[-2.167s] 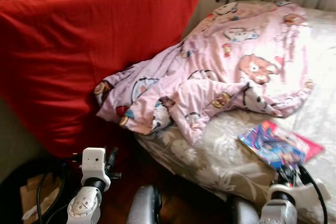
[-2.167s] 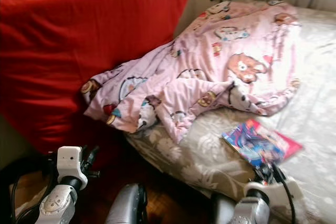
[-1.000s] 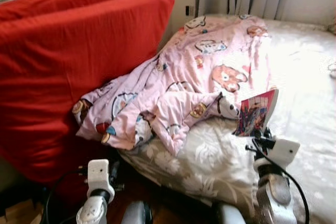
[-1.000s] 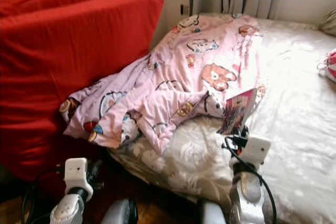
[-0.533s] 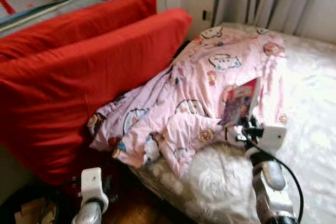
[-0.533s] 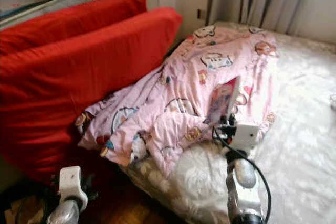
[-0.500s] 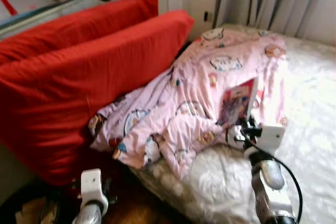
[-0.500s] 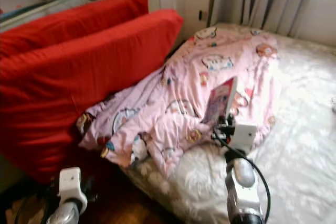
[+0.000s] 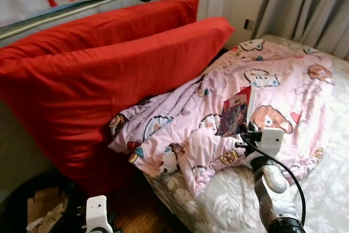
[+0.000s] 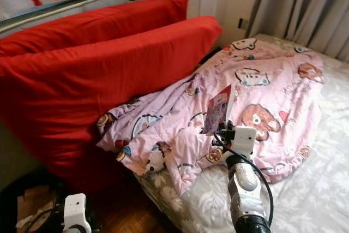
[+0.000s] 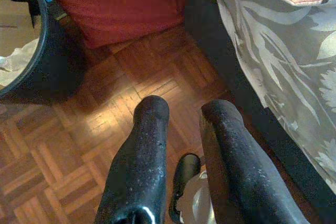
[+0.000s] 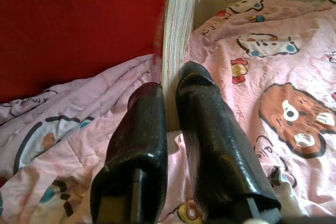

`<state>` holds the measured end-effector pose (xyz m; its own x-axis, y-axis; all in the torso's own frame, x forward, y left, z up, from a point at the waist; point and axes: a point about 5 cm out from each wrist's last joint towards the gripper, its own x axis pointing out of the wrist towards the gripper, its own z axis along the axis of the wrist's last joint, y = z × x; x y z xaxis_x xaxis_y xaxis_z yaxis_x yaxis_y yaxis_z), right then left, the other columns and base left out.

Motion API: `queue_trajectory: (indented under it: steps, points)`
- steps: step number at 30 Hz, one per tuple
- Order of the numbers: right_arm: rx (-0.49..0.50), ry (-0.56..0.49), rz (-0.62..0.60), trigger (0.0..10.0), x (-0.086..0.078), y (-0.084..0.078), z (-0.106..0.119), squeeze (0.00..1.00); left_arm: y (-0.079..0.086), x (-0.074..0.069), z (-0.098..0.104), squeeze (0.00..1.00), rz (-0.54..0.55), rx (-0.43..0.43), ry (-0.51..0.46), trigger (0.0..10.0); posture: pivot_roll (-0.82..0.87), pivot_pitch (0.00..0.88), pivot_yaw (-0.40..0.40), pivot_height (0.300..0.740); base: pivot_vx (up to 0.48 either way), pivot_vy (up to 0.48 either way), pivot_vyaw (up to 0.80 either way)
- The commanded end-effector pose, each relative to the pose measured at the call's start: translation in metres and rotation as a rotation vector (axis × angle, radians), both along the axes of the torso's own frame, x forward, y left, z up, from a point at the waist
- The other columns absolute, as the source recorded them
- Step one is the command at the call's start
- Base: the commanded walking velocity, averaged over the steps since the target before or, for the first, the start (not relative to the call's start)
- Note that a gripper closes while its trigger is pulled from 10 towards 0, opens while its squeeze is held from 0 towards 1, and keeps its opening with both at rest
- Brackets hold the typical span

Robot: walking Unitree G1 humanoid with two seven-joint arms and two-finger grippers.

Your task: Clean up the room

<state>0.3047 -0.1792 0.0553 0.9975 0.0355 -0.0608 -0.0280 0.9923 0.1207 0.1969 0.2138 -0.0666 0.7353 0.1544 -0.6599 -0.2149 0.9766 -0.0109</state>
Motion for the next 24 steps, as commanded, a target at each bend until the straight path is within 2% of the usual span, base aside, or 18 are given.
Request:
queue_trajectory:
  steps: [1, 13, 24]
  points:
    - [-0.004, -0.046, -0.011, 10.0, 0.006, -0.002, 0.01, 0.0, 0.001, -0.003, -0.003, 0.0, -0.003, -0.006, 0.031, 10.0, 0.06, 0.0, -0.012, 0.74, 0.0, 0.0, 0.0]
    - [-0.007, -0.034, -0.029, 10.0, 0.009, -0.001, 0.009, 0.0, 0.008, -0.006, -0.003, 0.0, -0.005, 0.015, 0.05, 10.0, 0.06, 0.0, -0.002, 0.74, 0.0, 0.0, 0.0]
    - [-0.003, -0.029, -0.071, 10.0, 0.002, -0.01, 0.006, 0.0, -0.002, -0.015, -0.01, 0.0, -0.034, 0.001, 0.088, 10.0, 0.01, 0.0, 0.027, 0.74, 0.0, 0.0, -0.76]
